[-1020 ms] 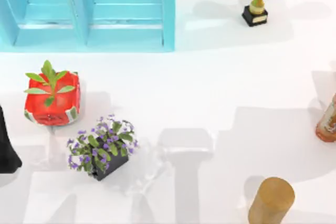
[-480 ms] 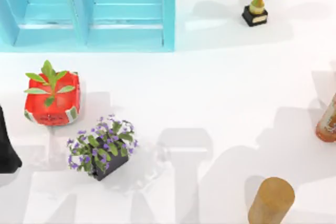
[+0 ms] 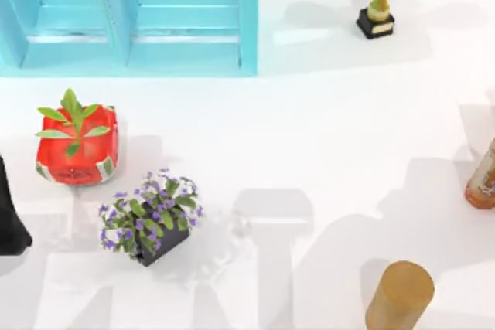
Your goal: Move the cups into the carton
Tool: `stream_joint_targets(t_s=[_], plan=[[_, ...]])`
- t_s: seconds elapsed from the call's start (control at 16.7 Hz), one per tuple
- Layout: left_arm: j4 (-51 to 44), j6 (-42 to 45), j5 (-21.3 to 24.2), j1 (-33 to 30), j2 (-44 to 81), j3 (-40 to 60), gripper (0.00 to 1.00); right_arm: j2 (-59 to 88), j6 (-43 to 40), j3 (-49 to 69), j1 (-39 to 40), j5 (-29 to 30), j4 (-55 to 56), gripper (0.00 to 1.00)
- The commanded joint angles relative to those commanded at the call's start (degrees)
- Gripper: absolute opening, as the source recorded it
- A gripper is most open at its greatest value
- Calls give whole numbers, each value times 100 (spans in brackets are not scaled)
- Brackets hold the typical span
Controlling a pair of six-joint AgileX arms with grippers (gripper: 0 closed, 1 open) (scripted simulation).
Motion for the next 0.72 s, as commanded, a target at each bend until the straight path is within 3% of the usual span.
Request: stream_joint_targets(t_s=[0.42, 0.72], plan=[[0, 0, 0, 0, 0, 0, 100, 0, 0, 0, 0, 0, 0, 98], [0, 0, 0, 0, 0, 0, 100, 0, 0, 0, 0, 0, 0, 100]])
